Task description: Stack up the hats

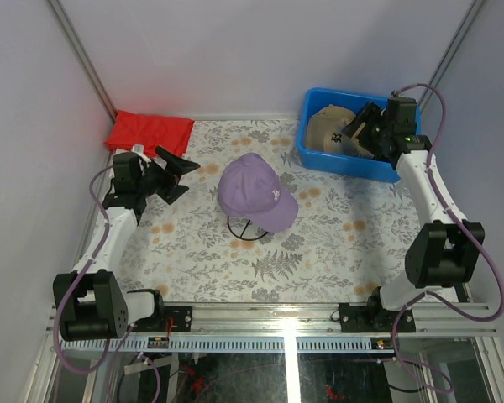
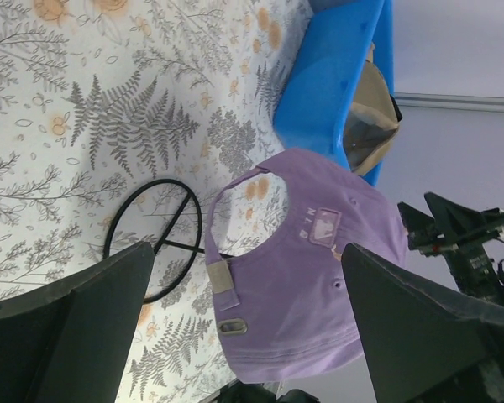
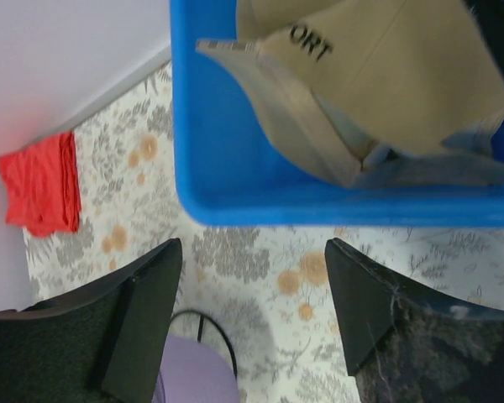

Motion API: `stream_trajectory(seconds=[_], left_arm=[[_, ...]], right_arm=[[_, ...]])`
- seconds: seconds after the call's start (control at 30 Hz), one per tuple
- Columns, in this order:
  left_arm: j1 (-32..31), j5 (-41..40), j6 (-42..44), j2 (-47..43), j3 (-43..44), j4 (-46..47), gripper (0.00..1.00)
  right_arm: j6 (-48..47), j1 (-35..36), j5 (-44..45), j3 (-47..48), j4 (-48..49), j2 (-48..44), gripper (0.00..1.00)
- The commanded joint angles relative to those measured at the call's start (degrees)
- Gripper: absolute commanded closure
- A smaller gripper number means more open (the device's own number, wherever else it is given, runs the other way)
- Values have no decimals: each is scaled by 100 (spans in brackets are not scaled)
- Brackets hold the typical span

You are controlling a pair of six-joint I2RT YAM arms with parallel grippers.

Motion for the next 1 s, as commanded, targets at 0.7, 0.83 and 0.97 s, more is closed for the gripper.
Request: stream_trajectory(seconds=[0.7, 0.83, 0.97], left_arm=[[32, 5, -123, 476, 1202, -132, 6], [33, 2, -164, 549, 1164, -57, 6], [33, 9, -223, 630, 1153, 46, 6]], right_arm=[[1716, -890, -342, 2284, 962, 2199, 4], [851, -890, 342, 2684, 494, 2073, 4], [115, -886, 764, 3884, -362, 2722, 4]])
